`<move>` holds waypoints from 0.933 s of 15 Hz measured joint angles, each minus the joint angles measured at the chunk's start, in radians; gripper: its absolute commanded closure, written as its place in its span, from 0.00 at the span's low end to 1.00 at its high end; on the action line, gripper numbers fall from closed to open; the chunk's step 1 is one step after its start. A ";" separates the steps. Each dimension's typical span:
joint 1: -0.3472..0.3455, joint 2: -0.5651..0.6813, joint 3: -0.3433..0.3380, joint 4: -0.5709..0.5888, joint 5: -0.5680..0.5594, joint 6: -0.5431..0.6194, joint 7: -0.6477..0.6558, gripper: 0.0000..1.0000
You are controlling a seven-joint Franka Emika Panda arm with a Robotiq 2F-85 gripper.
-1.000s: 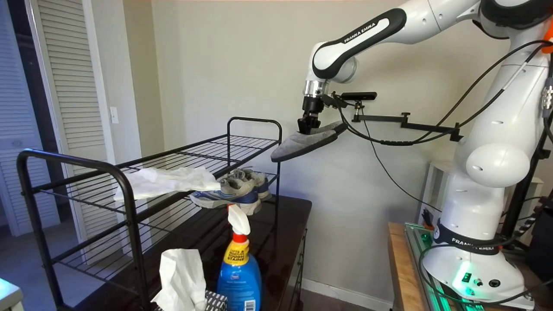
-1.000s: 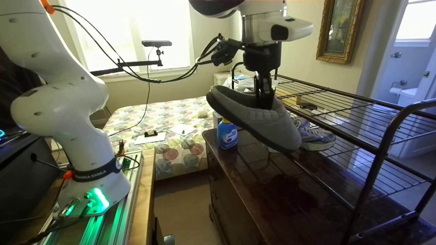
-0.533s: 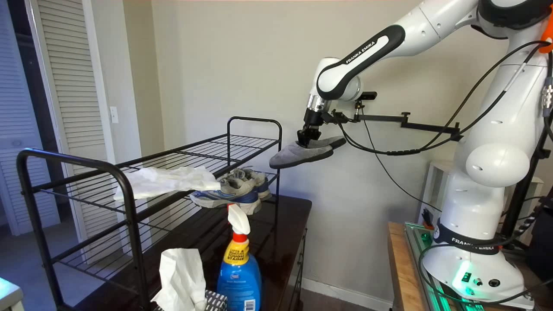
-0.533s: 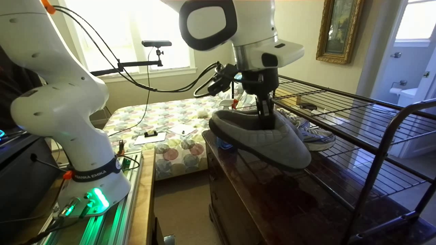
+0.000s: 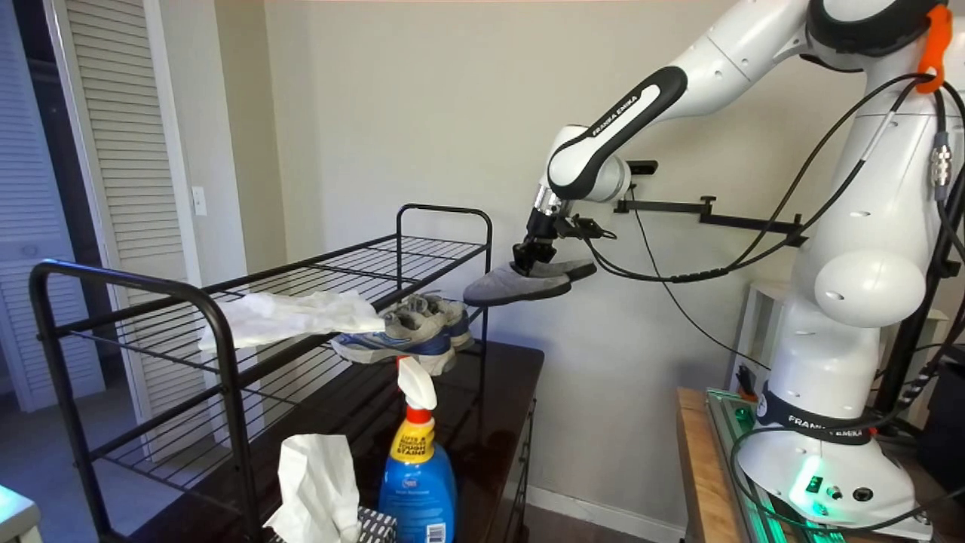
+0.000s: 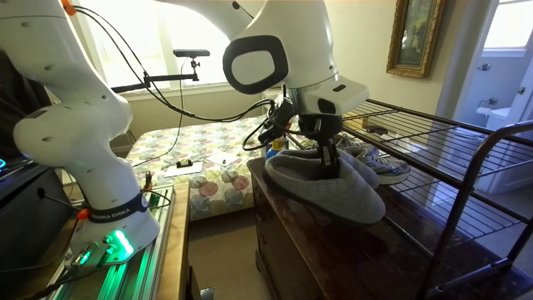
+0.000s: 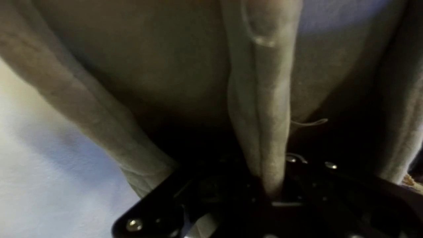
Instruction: Remove the grey slippers from the top rack and put them on the bottom rack
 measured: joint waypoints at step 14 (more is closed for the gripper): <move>0.015 0.064 0.000 0.001 0.069 0.067 -0.022 0.97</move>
